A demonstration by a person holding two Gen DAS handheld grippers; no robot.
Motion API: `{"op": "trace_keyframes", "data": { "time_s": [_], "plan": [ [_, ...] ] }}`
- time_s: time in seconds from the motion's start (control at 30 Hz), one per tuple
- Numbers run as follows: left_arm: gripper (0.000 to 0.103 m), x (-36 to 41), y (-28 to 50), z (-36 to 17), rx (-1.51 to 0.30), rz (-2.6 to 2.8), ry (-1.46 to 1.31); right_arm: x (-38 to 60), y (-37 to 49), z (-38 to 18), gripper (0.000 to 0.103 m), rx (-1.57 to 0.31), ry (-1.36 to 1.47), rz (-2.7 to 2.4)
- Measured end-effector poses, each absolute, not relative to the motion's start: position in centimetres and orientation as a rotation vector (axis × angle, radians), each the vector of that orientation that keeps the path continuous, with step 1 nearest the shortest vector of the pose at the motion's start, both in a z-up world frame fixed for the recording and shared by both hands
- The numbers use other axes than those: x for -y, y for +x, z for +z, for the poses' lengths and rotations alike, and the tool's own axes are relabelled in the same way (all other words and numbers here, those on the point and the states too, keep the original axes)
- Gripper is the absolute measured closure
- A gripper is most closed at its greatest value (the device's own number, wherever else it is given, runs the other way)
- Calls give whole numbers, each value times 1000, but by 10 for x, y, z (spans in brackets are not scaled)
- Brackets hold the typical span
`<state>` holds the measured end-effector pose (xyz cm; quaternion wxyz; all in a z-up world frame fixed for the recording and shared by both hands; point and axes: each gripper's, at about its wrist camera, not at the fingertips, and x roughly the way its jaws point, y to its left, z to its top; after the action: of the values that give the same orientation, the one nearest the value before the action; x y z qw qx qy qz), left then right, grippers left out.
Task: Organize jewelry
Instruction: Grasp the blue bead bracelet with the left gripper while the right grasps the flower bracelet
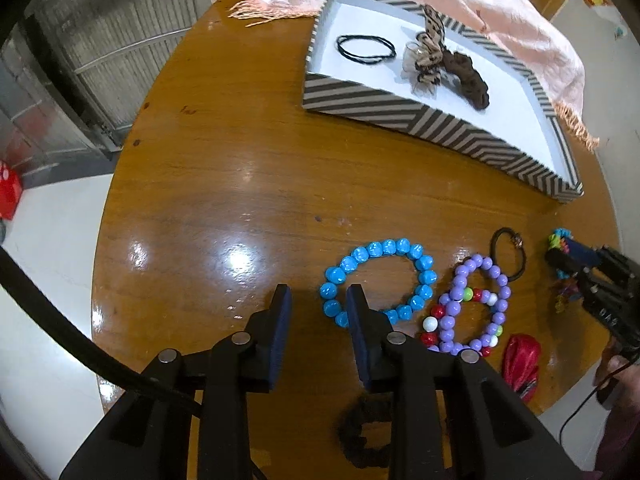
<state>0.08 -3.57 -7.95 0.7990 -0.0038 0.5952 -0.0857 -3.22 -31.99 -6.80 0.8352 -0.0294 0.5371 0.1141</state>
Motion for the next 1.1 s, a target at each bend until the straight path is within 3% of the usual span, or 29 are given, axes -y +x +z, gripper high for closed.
{"op": "trace_keyframes", "data": {
  "time_s": [0.1,0.17,0.27,0.4,0.5,0.57,0.83,0.97,1.03,1.1],
  "plan": [
    [75,43,4,-82,-1268,-185,24,325,-31,-63,74,-1126,-16,245],
    [75,46,5,-82,-1260,-188,39,331,-29,-56,90,-1110,27,252],
    [94,50,7,-81,-1246,-217,40,340,-27,-47,90,-1096,72,253],
    [95,55,16,-80,-1246,-218,37,345,-28,-46,90,-1106,98,263],
    [95,51,20,-77,-1240,-216,23,338,-29,-47,87,-1109,79,287],
    [95,50,22,-73,-1233,-221,16,329,-28,-52,72,-1126,43,291],
    [95,50,21,-55,-1193,-236,4,301,-20,-64,69,-1129,-144,253],
    [95,46,19,-47,-1176,-238,-4,307,-21,-63,84,-1134,-124,258],
    [95,45,19,-43,-1169,-240,-7,315,-20,-58,101,-1134,-58,269],
    [95,43,18,-36,-1156,-246,-9,324,-20,-49,103,-1119,7,273]
  ]
}}
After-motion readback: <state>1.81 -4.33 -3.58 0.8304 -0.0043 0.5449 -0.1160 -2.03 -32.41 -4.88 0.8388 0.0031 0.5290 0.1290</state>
